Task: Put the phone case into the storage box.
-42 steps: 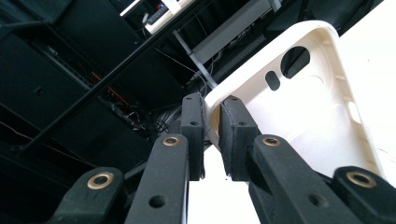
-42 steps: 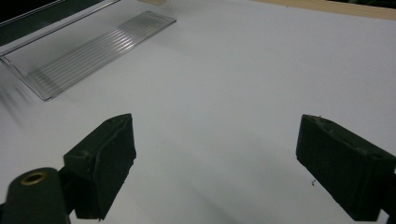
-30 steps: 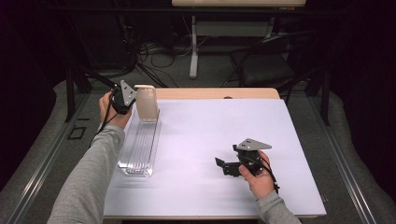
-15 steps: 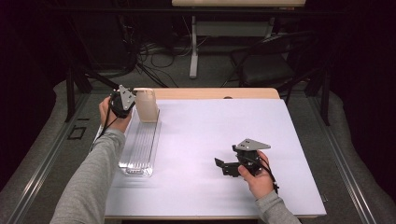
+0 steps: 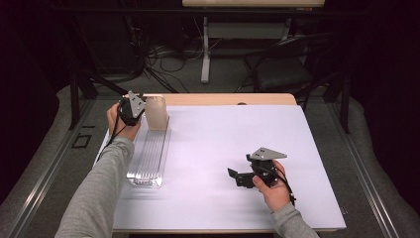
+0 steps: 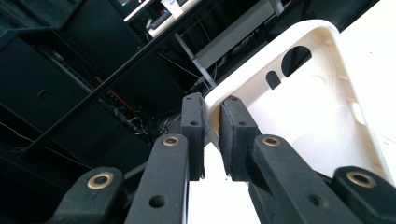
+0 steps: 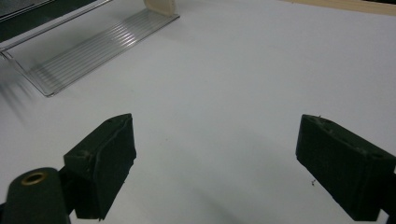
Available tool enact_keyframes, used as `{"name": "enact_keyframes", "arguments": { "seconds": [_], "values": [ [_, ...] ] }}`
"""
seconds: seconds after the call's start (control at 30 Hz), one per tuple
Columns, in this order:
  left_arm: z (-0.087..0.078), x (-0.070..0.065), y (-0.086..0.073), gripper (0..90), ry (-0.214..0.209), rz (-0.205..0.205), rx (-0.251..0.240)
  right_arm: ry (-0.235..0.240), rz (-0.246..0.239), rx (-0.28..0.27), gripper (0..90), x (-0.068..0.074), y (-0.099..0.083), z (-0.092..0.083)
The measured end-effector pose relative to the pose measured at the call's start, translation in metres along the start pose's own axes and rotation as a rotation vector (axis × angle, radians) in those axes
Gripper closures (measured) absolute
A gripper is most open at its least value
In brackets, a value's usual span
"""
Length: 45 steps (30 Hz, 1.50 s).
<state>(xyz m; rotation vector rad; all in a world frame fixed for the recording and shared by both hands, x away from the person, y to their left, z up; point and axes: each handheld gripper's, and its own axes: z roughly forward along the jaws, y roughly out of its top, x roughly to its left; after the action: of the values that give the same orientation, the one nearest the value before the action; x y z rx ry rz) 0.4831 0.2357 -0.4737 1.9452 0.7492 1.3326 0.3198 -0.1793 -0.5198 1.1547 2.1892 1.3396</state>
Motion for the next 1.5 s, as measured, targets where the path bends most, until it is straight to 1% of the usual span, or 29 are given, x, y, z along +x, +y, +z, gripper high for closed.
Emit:
{"name": "enact_keyframes", "arguments": {
  "seconds": [0.2, 0.43, 0.73, 0.9, 1.03, 1.13, 1.23, 1.33, 1.43, 1.5],
  "values": [
    [0.0002, 0.0010, -0.0009, 80.9, 0.000, 0.002, 0.007, -0.001, 0.000, -0.003, 11.5, 0.0001, 0.0000, 0.0000],
    [0.0000, 0.0022, -0.0011, 80.6, -0.003, 0.015, 0.014, 0.000, 0.002, 0.003, 11.5, 0.0004, 0.0000, 0.0001],
    [0.0001, 0.0026, -0.0012, 78.9, -0.008, 0.016, 0.016, -0.001, 0.001, 0.003, 11.5, 0.0002, -0.0001, 0.0001],
    [0.0011, 0.0013, -0.0019, 75.2, -0.010, 0.020, 0.029, -0.001, 0.002, 0.002, 11.5, 0.0004, -0.0001, 0.0001],
    [0.0022, 0.0001, -0.0020, 72.2, -0.011, 0.019, 0.029, -0.002, -0.003, 0.003, 11.6, 0.0003, -0.0004, 0.0006],
    [0.0028, -0.0001, -0.0023, 68.1, -0.012, 0.016, 0.029, -0.001, -0.001, 0.004, 11.7, 0.0001, -0.0005, 0.0006],
    [0.0033, 0.0000, -0.0027, 59.2, -0.002, 0.017, 0.030, -0.001, -0.003, 0.004, 11.8, -0.0001, -0.0005, 0.0007],
    [0.0039, 0.0005, -0.0032, 50.1, -0.001, 0.013, 0.024, -0.002, -0.003, 0.005, 12.0, 0.0004, -0.0006, 0.0009],
    [0.0039, 0.0015, -0.0034, 47.1, 0.007, 0.018, 0.029, -0.001, -0.002, 0.002, 12.2, 0.0005, -0.0006, 0.0012],
    [0.0039, 0.0022, -0.0035, 45.8, 0.010, 0.014, 0.028, -0.001, -0.003, 0.002, 12.3, 0.0006, -0.0006, 0.0012]
  ]
}}
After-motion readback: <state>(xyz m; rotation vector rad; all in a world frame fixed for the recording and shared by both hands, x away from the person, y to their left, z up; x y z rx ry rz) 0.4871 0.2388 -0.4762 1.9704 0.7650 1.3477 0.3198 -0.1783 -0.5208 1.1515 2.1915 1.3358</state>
